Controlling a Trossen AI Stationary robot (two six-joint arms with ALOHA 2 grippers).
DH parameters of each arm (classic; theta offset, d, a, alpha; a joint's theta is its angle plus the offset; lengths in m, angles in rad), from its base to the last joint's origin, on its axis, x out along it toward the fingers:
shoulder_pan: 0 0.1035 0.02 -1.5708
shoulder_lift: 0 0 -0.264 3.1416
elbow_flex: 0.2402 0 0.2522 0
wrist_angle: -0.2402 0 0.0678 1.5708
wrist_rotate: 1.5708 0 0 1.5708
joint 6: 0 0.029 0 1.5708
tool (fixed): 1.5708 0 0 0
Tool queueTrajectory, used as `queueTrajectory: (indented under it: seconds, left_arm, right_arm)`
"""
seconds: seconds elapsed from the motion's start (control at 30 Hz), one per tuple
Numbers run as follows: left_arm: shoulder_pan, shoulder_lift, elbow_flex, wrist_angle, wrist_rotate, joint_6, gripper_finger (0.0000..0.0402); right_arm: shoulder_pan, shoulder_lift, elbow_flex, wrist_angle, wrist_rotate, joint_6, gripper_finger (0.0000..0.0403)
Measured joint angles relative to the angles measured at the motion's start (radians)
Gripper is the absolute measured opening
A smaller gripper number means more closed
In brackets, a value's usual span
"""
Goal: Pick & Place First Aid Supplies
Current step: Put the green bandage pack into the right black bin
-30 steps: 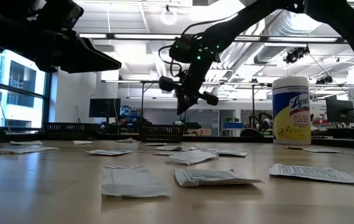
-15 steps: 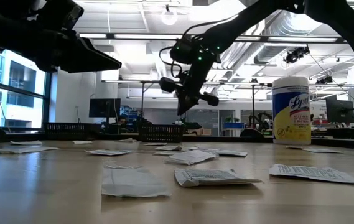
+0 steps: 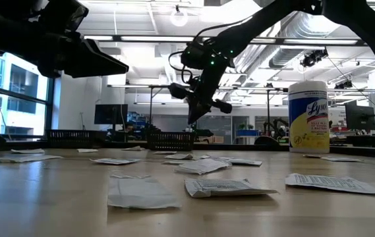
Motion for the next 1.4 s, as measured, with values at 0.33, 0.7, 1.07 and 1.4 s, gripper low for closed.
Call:
queueTrajectory:
  seconds: [0.33, 0.7, 1.07, 1.4]
  left_arm:
    - [0.0, 0.0, 0.0, 0.0, -0.001, 0.0, 0.0121]
    - [0.0, 0.0, 0.0, -0.01, -0.002, 0.0, 0.0121]
    - [0.0, 0.0, 0.0, -0.016, -0.014, 0.024, 0.0121]
    - [0.0, 0.0, 0.0, -0.008, -0.021, 0.024, 0.0121]
  right_arm:
    - [0.0, 0.0, 0.0, 0.06, 0.009, 0.003, 0.0069]
    - [0.026, -0.03, 0.0, 0.147, -0.058, -0.032, 0.0086]
    - [0.303, -0.232, 0.001, -0.416, -0.124, -0.046, 0.0083]
    - [0.727, -0.253, 0.0, -0.678, -0.041, 0.43, 0.0083]
